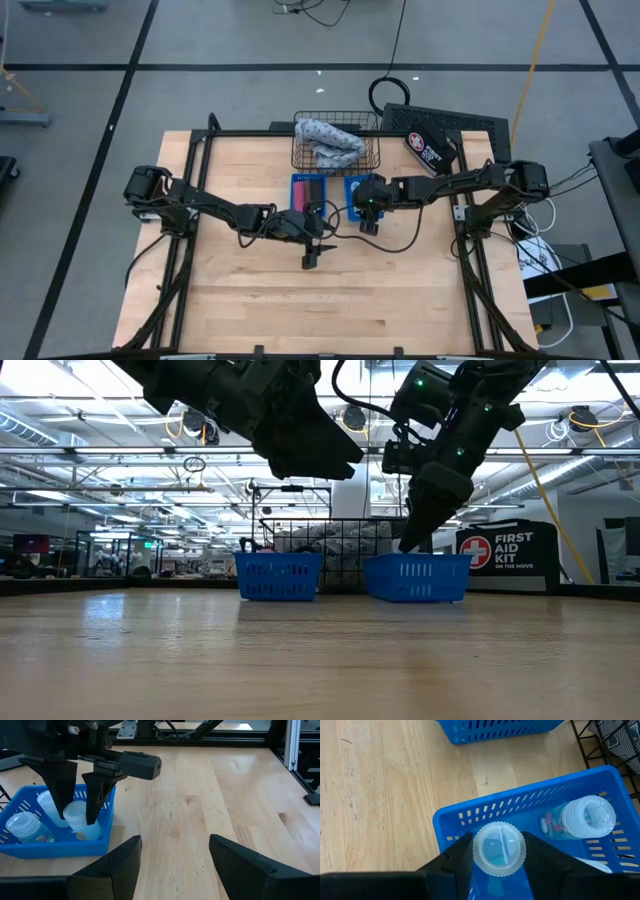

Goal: Pick & Place Medicine items
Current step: Put the white pill bottle into the right blue bin, then return to Home Position

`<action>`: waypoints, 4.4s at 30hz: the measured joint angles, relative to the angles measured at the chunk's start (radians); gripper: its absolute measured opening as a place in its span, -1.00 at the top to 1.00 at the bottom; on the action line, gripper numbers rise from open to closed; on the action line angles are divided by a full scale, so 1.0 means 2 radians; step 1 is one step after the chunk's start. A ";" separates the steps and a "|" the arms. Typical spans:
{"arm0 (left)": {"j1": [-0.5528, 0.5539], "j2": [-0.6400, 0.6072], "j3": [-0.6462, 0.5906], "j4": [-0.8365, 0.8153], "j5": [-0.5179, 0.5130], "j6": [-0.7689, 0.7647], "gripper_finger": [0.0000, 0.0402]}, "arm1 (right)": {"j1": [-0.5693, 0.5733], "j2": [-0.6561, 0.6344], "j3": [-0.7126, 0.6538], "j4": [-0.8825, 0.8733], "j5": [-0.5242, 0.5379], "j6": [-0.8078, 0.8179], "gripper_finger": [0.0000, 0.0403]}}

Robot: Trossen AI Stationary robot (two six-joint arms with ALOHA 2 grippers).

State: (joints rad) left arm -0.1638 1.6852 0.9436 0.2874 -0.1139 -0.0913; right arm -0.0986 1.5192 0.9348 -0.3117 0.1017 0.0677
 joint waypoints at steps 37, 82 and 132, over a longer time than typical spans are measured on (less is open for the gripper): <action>0.000 0.000 0.000 0.000 0.000 0.000 -0.20 | 0.001 0.007 -0.045 0.068 0.001 0.000 0.26; 0.000 -0.027 0.001 -0.030 0.005 -0.001 -0.20 | 0.001 -0.096 -0.048 0.022 -0.001 -0.001 0.01; 0.003 -0.765 -0.409 -0.165 -0.031 0.028 -0.20 | 0.001 -0.758 -0.303 0.022 0.000 0.065 0.03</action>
State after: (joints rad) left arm -0.1574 0.1546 0.1259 -0.0425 -0.1753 -0.0350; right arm -0.0971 0.0029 0.3290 -0.2676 0.1026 0.1968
